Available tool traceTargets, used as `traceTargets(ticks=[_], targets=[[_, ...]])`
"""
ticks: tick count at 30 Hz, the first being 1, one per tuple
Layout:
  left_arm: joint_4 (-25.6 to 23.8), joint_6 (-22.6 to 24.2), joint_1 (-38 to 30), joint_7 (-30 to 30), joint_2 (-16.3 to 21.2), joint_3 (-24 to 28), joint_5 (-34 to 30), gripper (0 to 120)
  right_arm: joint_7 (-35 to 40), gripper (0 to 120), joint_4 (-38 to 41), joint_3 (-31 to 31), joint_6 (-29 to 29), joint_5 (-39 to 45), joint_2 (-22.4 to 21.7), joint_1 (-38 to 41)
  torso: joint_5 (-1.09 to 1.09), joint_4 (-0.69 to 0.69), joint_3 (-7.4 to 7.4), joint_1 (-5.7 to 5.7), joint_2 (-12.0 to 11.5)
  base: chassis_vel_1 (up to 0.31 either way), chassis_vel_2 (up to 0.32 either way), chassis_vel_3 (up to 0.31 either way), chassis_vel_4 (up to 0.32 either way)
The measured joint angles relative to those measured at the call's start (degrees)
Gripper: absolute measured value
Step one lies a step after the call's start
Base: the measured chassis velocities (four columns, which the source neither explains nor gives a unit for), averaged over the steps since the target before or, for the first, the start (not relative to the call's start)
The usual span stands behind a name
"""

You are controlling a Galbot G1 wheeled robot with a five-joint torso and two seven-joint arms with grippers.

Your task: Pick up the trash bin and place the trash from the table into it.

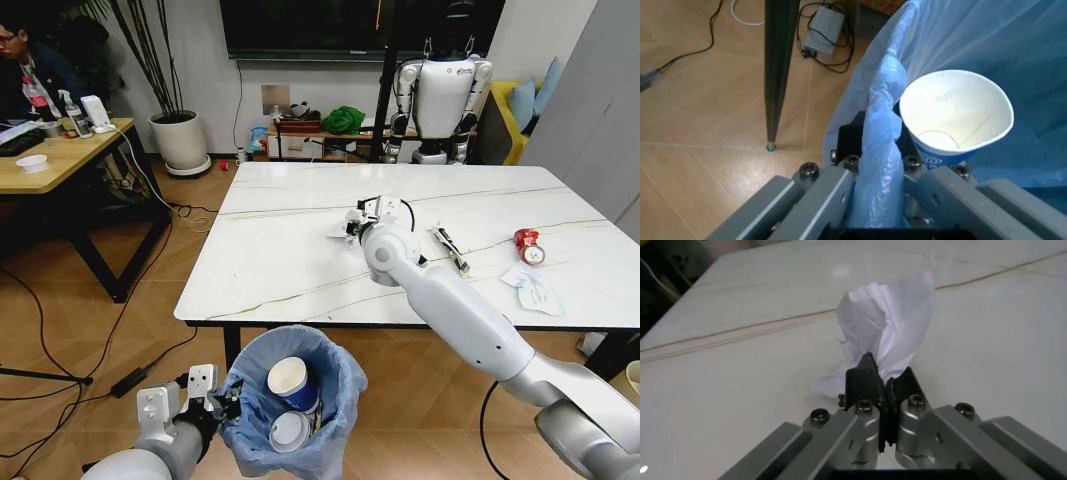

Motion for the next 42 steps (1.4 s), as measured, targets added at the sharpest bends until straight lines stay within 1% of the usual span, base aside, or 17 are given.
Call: traceTargets(ticks=[6,8,10,15,17,18,19,20,21,24,26,31,35,37,39,41,42], targets=[[0.0,0.0,0.0,0.3,-0.1,0.0,0.2,0,-3.2,0,7.6,1.3,0.9,1.8,-3.2,-2.0,0.00,-0.01,0.00,0.00,0.0,0.000,0.000,0.000,0.000],[0.0,0.0,0.0,0.3,-0.1,-0.2,0.3,0,-5.0,0,13.2,2.4,0.9,3.8,-5.4,-3.6,0.00,0.00,0.00,0.00,0.0,0.000,0.000,0.000,0.000],[0.0,0.0,0.0,0.3,-0.1,-0.2,0.3,0,-5.1,0,16.0,3.0,0.5,4.7,-6.5,-4.4,0.00,0.03,-0.01,0.00,0.0,0.000,0.000,0.000,0.000],[0.0,0.0,0.0,0.4,-0.1,-0.3,0.3,0,-4.9,0,22.5,4.9,-0.7,6.3,-9.1,-6.8,-0.01,0.02,-0.01,0.00,0.0,0.000,0.000,0.000,0.000],[0.0,0.0,0.0,0.4,-0.2,-0.3,0.3,0,-6.1,0,28.1,7.2,-0.8,7.0,-12.0,-9.9,0.00,0.01,-0.01,0.00,0.0,0.000,0.000,0.000,0.000],[0.0,0.0,0.0,0.4,-0.2,-0.3,0.3,0,-6.1,0,28.1,7.2,-0.8,7.0,-12.0,-9.9,0.00,0.01,-0.01,0.00,0.0,0.000,0.000,0.000,0.000],[0.0,0.0,0.0,0.4,-0.1,-0.3,0.3,0,-9.6,0,32.7,9.5,0.2,6.5,-15.0,-13.4,0.00,-0.04,-0.01,-0.01,0.0,0.000,0.000,0.000,0.000],[0.0,0.0,0.0,0.4,-0.1,-0.3,0.3,0,-9.6,0,32.7,9.5,0.2,6.5,-15.0,-13.4,0.00,-0.04,-0.01,-0.01,0.0,0.000,0.000,0.000,0.000],[0.0,0.0,0.0,0.4,-0.1,-0.3,0.3,0,-11.0,0,34.1,10.5,0.7,6.0,-15.9,-14.6,0.02,0.02,-0.01,-0.01,0.0,0.000,0.000,0.000,0.000],[0.0,0.0,0.0,0.4,0.0,-0.3,0.2,0,-13.2,0,36.3,12.5,1.4,5.4,-17.3,-17.2,-0.01,0.00,0.00,0.00,0.0,0.000,0.000,0.000,0.000],[0.0,0.0,0.0,0.4,0.1,-0.4,0.2,0,-15.3,0,39.2,14.6,1.7,4.9,-18.7,-21.9,0.01,0.00,-0.02,-0.01,0.0,0.000,0.000,0.000,0.000],[0.0,0.0,0.2,0.4,0.1,-0.7,0.2,0,-15.4,0,43.5,16.9,1.8,5.5,-19.5,-27.7,0.02,-0.03,0.00,-0.01,0.0,0.000,0.000,0.000,0.000],[0.0,0.0,0.7,0.3,-0.4,-1.3,0.2,0,-15.4,0,46.9,18.1,1.6,7.0,-19.8,-31.0,0.00,0.01,-0.01,-0.01,0.0,0.000,0.000,0.000,0.000],[0.0,0.0,1.3,0.1,-0.6,-2.1,0.1,0,-14.3,0,47.3,19.2,0.4,7.3,-20.5,-35.5,0.00,0.02,-0.01,-0.01,0.0,0.000,0.000,0.000,0.000],[0.0,0.0,1.4,0.1,-0.6,-2.4,0.1,0,-14.0,0,47.3,19.4,0.0,7.1,-20.6,-36.9,0.00,0.02,0.00,-0.01,0.0,0.000,0.000,0.000,0.000],[0.0,0.0,1.9,-0.1,-0.5,-3.4,-0.4,0,-13.9,0,47.2,19.8,-1.5,3.6,-20.5,-44.7,0.01,-0.02,0.00,-0.01,0.0,0.000,0.000,0.000,0.000],[0.0,0.0,1.9,-0.1,-0.5,-3.4,-0.4,0,-13.9,0,47.2,19.8,-1.5,3.6,-20.5,-44.7,0.01,-0.02,0.00,-0.01,0.0,0.000,0.000,0.000,0.000]])
